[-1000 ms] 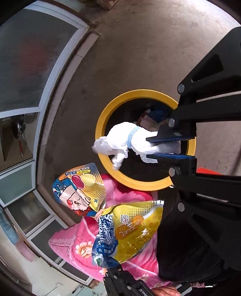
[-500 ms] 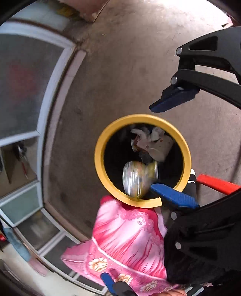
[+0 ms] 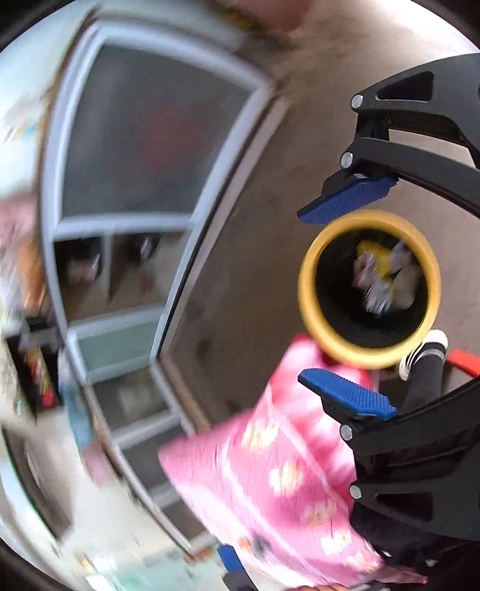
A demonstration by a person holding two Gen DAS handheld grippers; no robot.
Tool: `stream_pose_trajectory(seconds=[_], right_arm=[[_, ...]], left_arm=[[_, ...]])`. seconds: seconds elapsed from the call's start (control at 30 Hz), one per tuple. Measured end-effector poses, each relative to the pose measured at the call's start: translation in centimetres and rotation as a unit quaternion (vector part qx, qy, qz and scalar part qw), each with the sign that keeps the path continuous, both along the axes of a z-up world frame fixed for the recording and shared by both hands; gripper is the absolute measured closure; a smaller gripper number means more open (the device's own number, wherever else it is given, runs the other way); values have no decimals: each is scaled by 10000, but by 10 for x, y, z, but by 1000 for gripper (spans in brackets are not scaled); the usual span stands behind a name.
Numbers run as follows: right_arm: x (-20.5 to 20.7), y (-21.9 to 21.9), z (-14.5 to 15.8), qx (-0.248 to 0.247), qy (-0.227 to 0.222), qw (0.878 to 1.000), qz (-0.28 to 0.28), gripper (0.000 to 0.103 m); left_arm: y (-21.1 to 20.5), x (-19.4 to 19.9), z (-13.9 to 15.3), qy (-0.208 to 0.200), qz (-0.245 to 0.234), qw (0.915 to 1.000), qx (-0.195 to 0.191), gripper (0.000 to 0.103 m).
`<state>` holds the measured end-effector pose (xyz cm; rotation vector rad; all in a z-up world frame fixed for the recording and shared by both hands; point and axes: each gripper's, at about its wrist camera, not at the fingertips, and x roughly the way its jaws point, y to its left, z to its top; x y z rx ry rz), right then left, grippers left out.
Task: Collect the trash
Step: 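Move both tools back over the orange peel and silver net, then grasp the orange peel with the left gripper while the right grasps the silver mesh net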
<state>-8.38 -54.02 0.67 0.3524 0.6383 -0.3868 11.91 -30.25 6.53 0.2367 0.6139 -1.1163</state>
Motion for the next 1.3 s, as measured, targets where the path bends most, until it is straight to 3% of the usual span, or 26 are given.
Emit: stream_pose_trajectory(seconds=[0.1, 0.27, 0.47, 0.53, 0.63, 0.83, 1.1, 1.23, 1.3], right_arm=[[41, 35, 23, -180, -193, 9974, 667, 27], [117, 112, 49, -466, -379, 9807, 1860, 27], [200, 211, 59, -698, -465, 9466, 3114, 27], [228, 240, 58, -699, -416, 9365, 3410, 29], [255, 263, 56, -660, -339, 9295, 3613, 29], [307, 298, 54, -530, -80, 9188, 3911, 30], [337, 324, 47, -485, 67, 9060, 4205, 30], [347, 327, 42, -389, 152, 9041, 4252, 30], [352, 327, 40, -351, 182, 9037, 4264, 30]], left_arm=[[66, 19, 13, -405, 702, 9967, 76, 8], [171, 60, 24, -824, 1869, 9780, 423, 8], [247, 133, 14, -804, 2681, 9557, 915, 8], [264, 165, 10, -587, 2911, 9505, 913, 8], [278, 197, 4, -301, 3092, 9462, 907, 8], [279, 249, -21, -162, 3156, 9394, 1328, 8], [278, 296, -38, 952, 2934, 9467, 928, 8], [276, 307, -43, 1152, 3004, 9431, 836, 8], [277, 310, -41, 1278, 2939, 9453, 612, 8]])
